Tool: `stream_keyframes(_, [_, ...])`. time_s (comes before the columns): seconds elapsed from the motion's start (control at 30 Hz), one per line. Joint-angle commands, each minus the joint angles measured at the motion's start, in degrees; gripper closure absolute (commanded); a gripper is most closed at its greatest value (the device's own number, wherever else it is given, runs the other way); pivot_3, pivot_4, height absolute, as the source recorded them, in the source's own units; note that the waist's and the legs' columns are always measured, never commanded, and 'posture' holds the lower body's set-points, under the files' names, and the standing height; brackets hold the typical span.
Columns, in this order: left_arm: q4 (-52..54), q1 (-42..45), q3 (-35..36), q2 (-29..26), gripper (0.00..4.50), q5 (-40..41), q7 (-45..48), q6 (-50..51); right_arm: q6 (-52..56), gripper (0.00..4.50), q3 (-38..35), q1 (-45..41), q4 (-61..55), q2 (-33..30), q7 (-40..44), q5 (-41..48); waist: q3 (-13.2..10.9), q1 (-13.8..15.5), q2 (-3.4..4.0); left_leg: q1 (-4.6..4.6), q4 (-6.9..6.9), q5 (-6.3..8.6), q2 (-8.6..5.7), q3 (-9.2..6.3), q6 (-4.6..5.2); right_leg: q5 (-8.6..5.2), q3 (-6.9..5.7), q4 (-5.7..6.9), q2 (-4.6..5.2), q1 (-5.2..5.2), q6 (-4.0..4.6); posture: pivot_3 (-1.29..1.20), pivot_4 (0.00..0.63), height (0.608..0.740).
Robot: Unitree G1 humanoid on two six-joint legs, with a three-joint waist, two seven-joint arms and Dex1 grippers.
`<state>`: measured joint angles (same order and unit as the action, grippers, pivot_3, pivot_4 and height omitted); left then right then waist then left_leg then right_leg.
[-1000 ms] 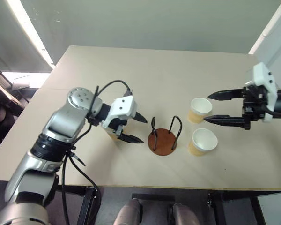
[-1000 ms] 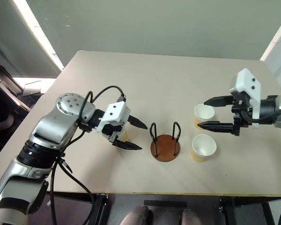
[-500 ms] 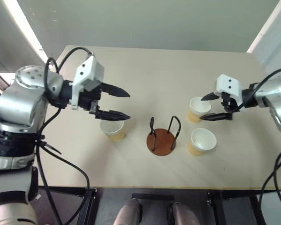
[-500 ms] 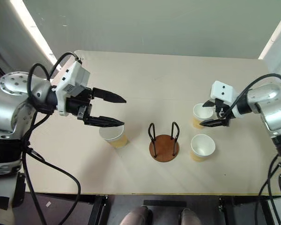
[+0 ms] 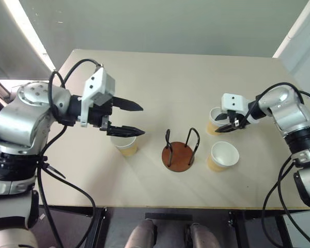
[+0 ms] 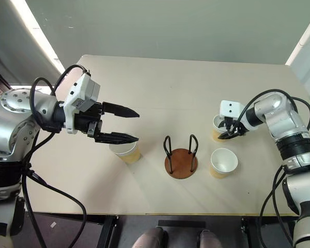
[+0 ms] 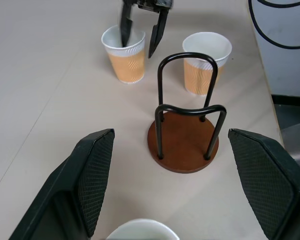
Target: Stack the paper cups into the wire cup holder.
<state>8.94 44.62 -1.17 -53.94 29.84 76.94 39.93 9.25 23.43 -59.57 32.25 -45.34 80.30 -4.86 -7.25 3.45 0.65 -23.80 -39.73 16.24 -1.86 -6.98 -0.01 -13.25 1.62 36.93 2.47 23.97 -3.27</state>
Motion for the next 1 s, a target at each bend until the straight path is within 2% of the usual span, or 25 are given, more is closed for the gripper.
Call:
stream_keyframes(0.03, [1.98,-0.70,2.89,-0.99,0.58,1.19,-1.03,-0.44,0.34,3.68,-2.14,-1.47,-1.83,-0.52,1.49,0.12,0.00,0.00,0.00,-0.01,0.00,0.00,0.00,0.00,0.00,0.00,0.00,-0.01,0.00,0.00,0.00,0.00,0.150,0.740])
stream_keyframes(0.1, [1.66,-1.46,4.51,-0.47,0.58,1.98,-2.51,0.08,1.36,4.39,-3.11,-1.11,-4.13,-1.18,2.06,0.81,-0.01,-0.02,0.01,0.00,0.01,0.00,0.00,0.02,0.00,0.00,0.01,-0.01,0.00,0.00,0.00,0.00,0.150,0.740])
stream_keyframes(0.13, [1.14,-1.82,5.46,-0.16,0.58,2.55,-3.29,0.41,1.30,4.45,-3.56,-1.00,-5.51,-1.96,1.81,0.56,-0.01,-0.02,0.01,0.00,0.03,-0.01,0.00,0.02,-0.02,0.00,0.01,-0.01,0.00,0.01,0.01,0.00,0.150,0.740])
stream_keyframes(0.27, [0.40,-4.15,8.26,-0.36,0.58,5.11,-4.96,2.41,1.90,4.45,-5.95,-1.63,-13.02,-6.64,1.96,0.14,-0.03,0.04,0.05,0.00,0.09,-0.02,0.00,0.01,-0.05,-0.02,-0.01,-0.02,0.00,-0.01,0.03,0.00,0.150,0.740])
stream_keyframes(0.47, [-0.24,-5.70,8.10,-0.92,0.58,5.16,-4.49,1.56,17.67,4.45,-11.04,-4.05,-32.73,-9.88,9.29,10.50,-0.03,-0.31,0.05,0.07,0.20,-0.05,0.01,0.04,-0.11,-0.03,0.01,-0.04,0.00,0.00,0.05,0.00,0.150,0.740])
stream_keyframes(0.63, [-1.81,-4.60,6.28,-0.21,0.58,4.38,-3.62,0.39,29.57,4.45,-10.57,-8.17,-46.58,-8.92,10.23,17.39,-0.03,-0.35,0.04,0.18,0.43,-0.14,0.01,0.01,-0.20,-0.08,0.01,-0.10,0.00,-0.01,0.13,0.00,0.150,0.740])
stream_keyframes(0.8, [-3.35,-2.97,4.80,0.70,0.58,3.86,-2.96,-0.65,35.34,4.45,-8.21,-10.02,-52.85,-6.14,8.38,20.76,-0.03,-0.35,0.03,0.20,0.44,-0.17,0.00,-0.02,-0.17,-0.08,0.00,-0.21,0.00,-0.02,0.14,0.00,0.150,0.740])
stream_keyframes(1.0, [-3.47,-2.59,3.84,1.30,0.58,3.71,-3.08,-1.00,35.44,4.45,-5.94,-8.84,-54.36,-5.44,7.01,20.98,-0.03,-0.36,0.03,0.21,0.47,-0.18,0.00,-0.03,-0.17,-0.09,0.00,-0.22,0.00,0.00,0.15,0.00,0.150,0.740])
